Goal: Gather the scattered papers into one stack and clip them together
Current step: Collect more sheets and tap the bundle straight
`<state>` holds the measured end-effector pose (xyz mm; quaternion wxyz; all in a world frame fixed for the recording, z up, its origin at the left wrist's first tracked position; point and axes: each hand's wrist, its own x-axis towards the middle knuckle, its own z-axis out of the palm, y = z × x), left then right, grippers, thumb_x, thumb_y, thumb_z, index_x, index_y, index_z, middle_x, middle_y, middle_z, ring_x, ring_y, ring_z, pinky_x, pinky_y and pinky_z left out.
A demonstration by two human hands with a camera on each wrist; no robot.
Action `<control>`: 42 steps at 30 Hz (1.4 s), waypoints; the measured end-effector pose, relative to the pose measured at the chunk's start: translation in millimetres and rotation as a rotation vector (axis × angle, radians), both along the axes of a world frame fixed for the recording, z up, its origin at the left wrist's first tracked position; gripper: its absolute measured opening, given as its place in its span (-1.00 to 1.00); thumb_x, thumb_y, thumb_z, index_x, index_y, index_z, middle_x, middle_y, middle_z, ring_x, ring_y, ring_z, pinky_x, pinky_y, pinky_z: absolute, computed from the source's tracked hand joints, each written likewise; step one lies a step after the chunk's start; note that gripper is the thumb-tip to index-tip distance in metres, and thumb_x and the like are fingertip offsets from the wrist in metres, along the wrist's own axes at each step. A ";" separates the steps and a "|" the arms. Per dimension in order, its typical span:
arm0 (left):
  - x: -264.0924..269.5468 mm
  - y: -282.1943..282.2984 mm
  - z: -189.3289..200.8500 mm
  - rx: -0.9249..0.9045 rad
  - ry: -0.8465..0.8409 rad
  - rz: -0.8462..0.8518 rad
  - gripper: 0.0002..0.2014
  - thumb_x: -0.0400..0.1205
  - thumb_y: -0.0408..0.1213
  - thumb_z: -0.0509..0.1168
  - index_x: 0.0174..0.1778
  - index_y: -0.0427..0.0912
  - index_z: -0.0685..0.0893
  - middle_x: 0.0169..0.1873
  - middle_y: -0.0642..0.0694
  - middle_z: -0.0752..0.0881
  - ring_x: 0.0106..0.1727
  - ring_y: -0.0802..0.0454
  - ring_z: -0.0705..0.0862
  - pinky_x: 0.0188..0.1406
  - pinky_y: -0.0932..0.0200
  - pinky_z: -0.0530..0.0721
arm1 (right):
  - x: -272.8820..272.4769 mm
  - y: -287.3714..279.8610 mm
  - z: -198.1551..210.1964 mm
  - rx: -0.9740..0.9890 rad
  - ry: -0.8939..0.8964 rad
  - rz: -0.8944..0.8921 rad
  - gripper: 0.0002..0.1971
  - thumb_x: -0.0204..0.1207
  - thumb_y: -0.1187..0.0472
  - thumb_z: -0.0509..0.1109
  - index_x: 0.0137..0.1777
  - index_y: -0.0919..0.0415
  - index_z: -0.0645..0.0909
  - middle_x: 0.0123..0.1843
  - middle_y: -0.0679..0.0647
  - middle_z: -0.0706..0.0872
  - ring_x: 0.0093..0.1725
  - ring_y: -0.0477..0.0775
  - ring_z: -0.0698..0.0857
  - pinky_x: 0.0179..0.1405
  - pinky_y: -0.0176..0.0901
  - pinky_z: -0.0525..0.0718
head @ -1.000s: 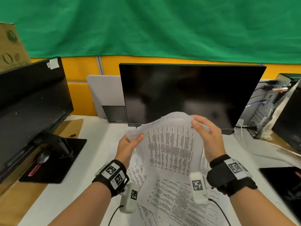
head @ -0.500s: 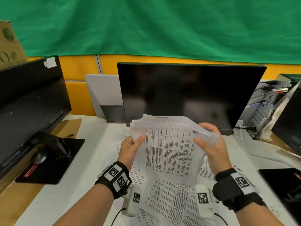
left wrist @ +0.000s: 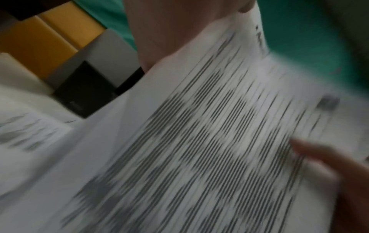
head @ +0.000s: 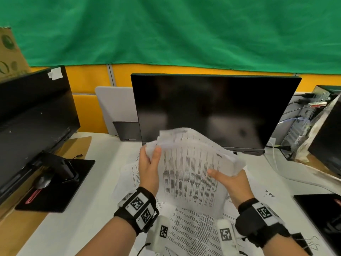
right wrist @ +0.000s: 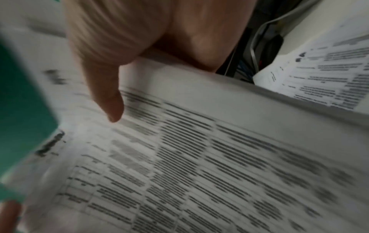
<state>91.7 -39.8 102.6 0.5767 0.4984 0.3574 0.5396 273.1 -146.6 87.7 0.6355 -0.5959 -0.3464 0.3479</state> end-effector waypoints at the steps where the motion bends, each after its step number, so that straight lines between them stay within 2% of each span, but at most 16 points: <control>1: 2.2 0.6 7.3 0.089 0.025 0.056 -0.60 0.54 0.06 0.30 0.20 -0.07 0.51 0.13 -0.03 0.67 0.10 0.26 0.68 0.12 0.22 0.66 | 0.3 -1.3 1.1 0.002 -0.013 0.008 -0.65 0.10 0.06 0.66 -0.07 -0.12 0.77 -0.02 -0.04 0.86 0.01 -0.03 0.82 0.08 0.16 0.73; 4: 11.5 1.6 32.7 0.263 0.073 0.161 -0.73 0.54 -0.01 0.33 0.08 -0.04 0.56 -0.05 0.14 0.63 -0.07 0.44 0.60 -0.06 0.55 0.54 | 0.2 -2.9 1.7 0.006 -0.030 0.017 -0.69 0.23 0.21 0.62 -0.03 -0.06 0.73 -0.06 -0.10 0.86 -0.01 -0.07 0.82 0.09 0.14 0.74; 8: 22.0 9.7 41.3 0.219 0.178 0.178 -0.94 0.56 -0.13 0.37 -0.18 0.03 0.62 -0.10 -0.04 0.72 -0.02 -0.01 0.70 -0.01 0.08 0.73 | -2.0 -3.9 2.6 0.001 -0.056 0.018 -0.61 0.21 0.15 0.62 0.07 0.01 0.72 0.00 -0.05 0.86 0.05 -0.01 0.82 0.16 0.19 0.71; 11: 15.7 17.3 33.0 0.155 0.115 0.205 -0.86 0.61 -0.32 0.27 -0.27 -0.08 0.58 -0.07 -0.24 0.66 -0.06 -0.17 0.65 -0.01 -0.07 0.67 | 0.8 -3.4 -1.2 -0.016 0.006 -0.002 -0.66 0.06 0.04 0.61 -0.10 -0.04 0.80 -0.05 -0.05 0.87 0.00 -0.03 0.83 0.16 0.18 0.70; 14: 8.0 18.2 27.8 0.138 0.019 0.246 -0.89 0.65 -0.39 0.15 -0.18 -0.20 0.52 -0.26 -0.03 0.55 -0.25 0.34 0.58 -0.14 0.38 0.56 | 3.1 -4.8 -3.5 -0.018 0.021 0.016 -0.58 -0.03 -0.08 0.66 -0.11 -0.06 0.81 -0.02 -0.03 0.87 0.02 -0.02 0.82 0.17 0.17 0.70; 16: 11.0 14.3 28.9 0.160 0.014 0.251 -0.92 0.68 -0.27 0.19 -0.08 -0.19 0.49 -0.27 0.10 0.51 -0.30 0.43 0.53 -0.25 0.58 0.49 | 3.7 -5.1 -4.9 -0.029 0.022 0.017 -0.47 -0.11 -0.14 0.68 -0.07 -0.05 0.80 -0.03 -0.06 0.86 0.01 -0.04 0.82 0.14 0.13 0.71; 18: 16.6 11.5 31.7 0.179 0.059 0.254 -0.90 0.64 -0.22 0.28 -0.09 -0.15 0.52 -0.23 0.10 0.55 -0.17 0.25 0.56 -0.11 0.45 0.54 | 4.2 -4.5 -5.8 -0.035 0.022 0.007 -0.54 -0.01 0.01 0.64 -0.04 -0.01 0.75 -0.08 -0.09 0.87 -0.03 -0.04 0.83 0.12 0.12 0.72; 21: 19.3 17.5 31.3 0.150 0.095 0.282 -0.83 0.57 -0.41 0.31 -0.28 -0.06 0.55 -0.27 0.03 0.60 -0.14 0.03 0.59 -0.02 0.07 0.61 | 4.6 -3.4 -6.6 -0.050 0.009 -0.004 -0.69 0.24 0.24 0.60 0.00 0.04 0.74 -0.09 -0.08 0.87 -0.01 0.03 0.82 0.12 0.14 0.71; 24: 9.5 22.3 21.9 0.140 0.032 0.175 -0.88 0.58 -0.26 0.33 -0.02 0.00 0.55 -0.17 0.05 0.64 -0.06 0.05 0.63 0.17 -0.02 0.62 | 5.2 -3.3 -6.1 -0.063 0.009 0.009 -0.74 0.33 0.29 0.56 0.02 0.05 0.75 -0.05 -0.05 0.87 -0.01 0.02 0.82 0.12 0.10 0.71; 27: -6.5 26.0 -5.1 0.089 0.074 -0.106 -0.44 0.42 -0.05 0.43 0.34 0.10 0.43 0.15 0.11 0.63 0.15 0.21 0.66 0.21 0.19 0.63 | 6.3 -4.5 -6.0 -0.040 0.038 0.028 -0.54 0.07 -0.01 0.66 0.02 0.07 0.77 -0.02 0.00 0.87 -0.02 -0.01 0.83 0.04 0.04 0.72; 29: -11.6 23.6 -23.9 -0.036 0.135 -0.222 -0.44 0.35 -0.10 0.50 0.28 0.11 0.52 0.20 0.01 0.68 0.25 0.06 0.66 0.18 0.12 0.64 | 7.5 -3.9 -11.1 -0.057 0.050 0.015 -0.47 -0.02 -0.07 0.68 0.00 0.05 0.77 -0.04 -0.02 0.87 -0.04 -0.03 0.83 -0.04 -0.04 0.71; 31: -10.5 17.2 -37.1 -0.160 0.201 -0.220 -0.68 0.50 -0.21 0.42 0.17 0.04 0.62 0.11 0.00 0.76 0.23 -0.01 0.68 0.24 0.00 0.62 | 4.5 -2.4 -20.1 -0.090 0.061 -0.002 -0.61 0.08 0.06 0.63 -0.04 0.01 0.74 -0.10 -0.09 0.87 -0.06 -0.06 0.83 -0.06 -0.10 0.71; 34: -5.3 9.9 -40.5 -0.240 0.172 -0.198 -0.81 0.66 -0.23 0.22 0.13 0.03 0.66 0.09 0.03 0.77 0.20 0.04 0.69 0.05 0.18 0.60 | -3.9 -0.1 -31.7 -0.134 0.103 -0.052 -0.69 0.22 0.19 0.61 -0.03 0.00 0.70 -0.13 -0.10 0.85 0.02 0.01 0.79 0.17 0.08 0.68; 36: -5.1 7.2 -31.5 -0.226 0.127 -0.188 -0.80 0.68 -0.22 0.19 0.15 0.02 0.65 0.08 0.03 0.79 0.13 0.09 0.73 -0.02 0.20 0.60 | -8.6 0.6 -28.2 -0.103 0.120 -0.092 -0.67 0.24 0.20 0.62 0.00 0.00 0.69 -0.06 -0.07 0.84 0.07 0.04 0.76 0.22 0.10 0.64; 39: -14.8 4.5 -16.5 -0.115 0.092 -0.145 -0.78 0.66 -0.31 0.20 0.16 -0.06 0.66 0.00 0.04 0.80 -0.05 0.26 0.77 -0.17 0.32 0.66 | -12.6 0.8 -16.3 -0.031 0.103 -0.093 -0.45 -0.05 -0.03 0.67 0.03 -0.03 0.71 -0.07 -0.12 0.86 0.02 -0.06 0.79 0.07 -0.01 0.68; 42: -23.3 1.1 -18.9 -0.089 0.121 -0.119 -0.77 0.65 -0.35 0.22 0.17 -0.04 0.64 0.01 0.07 0.78 -0.04 0.25 0.74 -0.18 0.34 0.62 | -15.3 -0.4 -11.6 -0.045 0.009 -0.051 -0.55 0.10 0.08 0.66 0.04 -0.02 0.70 -0.09 -0.13 0.85 -0.02 -0.12 0.80 0.06 -0.08 0.69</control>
